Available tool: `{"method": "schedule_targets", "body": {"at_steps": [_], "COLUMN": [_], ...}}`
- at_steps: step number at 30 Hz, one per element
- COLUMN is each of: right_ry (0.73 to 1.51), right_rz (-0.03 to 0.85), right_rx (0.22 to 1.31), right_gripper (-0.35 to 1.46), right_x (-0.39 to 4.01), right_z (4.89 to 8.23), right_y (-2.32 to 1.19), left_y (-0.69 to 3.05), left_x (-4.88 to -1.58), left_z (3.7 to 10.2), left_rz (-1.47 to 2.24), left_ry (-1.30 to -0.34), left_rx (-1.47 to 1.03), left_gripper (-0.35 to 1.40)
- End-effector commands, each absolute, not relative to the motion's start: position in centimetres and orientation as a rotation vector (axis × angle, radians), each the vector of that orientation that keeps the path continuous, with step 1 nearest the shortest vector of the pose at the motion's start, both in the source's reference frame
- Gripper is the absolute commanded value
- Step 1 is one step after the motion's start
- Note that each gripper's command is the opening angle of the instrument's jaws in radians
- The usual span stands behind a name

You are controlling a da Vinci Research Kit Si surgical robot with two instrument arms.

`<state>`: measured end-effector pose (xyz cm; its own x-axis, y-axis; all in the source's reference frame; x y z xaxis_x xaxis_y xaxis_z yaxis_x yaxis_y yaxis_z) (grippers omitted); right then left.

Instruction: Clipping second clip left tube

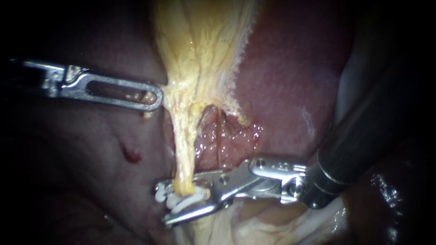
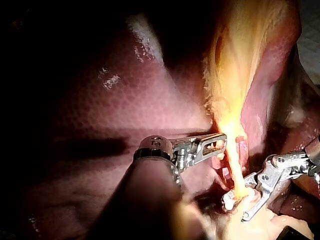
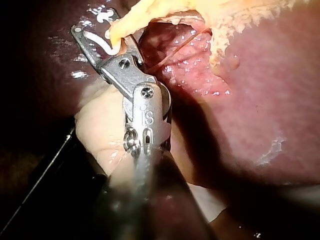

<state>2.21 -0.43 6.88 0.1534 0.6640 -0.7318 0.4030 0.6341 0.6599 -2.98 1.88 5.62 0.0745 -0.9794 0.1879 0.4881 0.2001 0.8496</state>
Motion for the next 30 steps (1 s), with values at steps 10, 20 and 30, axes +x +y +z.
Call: {"method": "schedule_targets", "body": {"at_steps": [10,20,30], "right_ry": [1.464,1.458,1.457], "right_rz": [0.239,0.248,0.249], "right_rx": [0.945,0.936,0.935], "right_gripper": [0.14,-0.02,-0.16], "right_x": [2.16,2.11,2.10], "right_z": [6.95,7.00,7.00], "right_y": [-0.41,-0.39,-0.39], "left_y": [1.88,1.87,1.87], "left_x": [-2.98,-2.98,-2.98], "left_z": [5.63,5.63,5.63], "left_rz": [-1.246,-1.246,-1.246], "left_ry": [-0.898,-0.898,-0.898], "left_rx": [0.697,0.697,0.697], "left_gripper": [-0.35,-0.35,-0.35]}}
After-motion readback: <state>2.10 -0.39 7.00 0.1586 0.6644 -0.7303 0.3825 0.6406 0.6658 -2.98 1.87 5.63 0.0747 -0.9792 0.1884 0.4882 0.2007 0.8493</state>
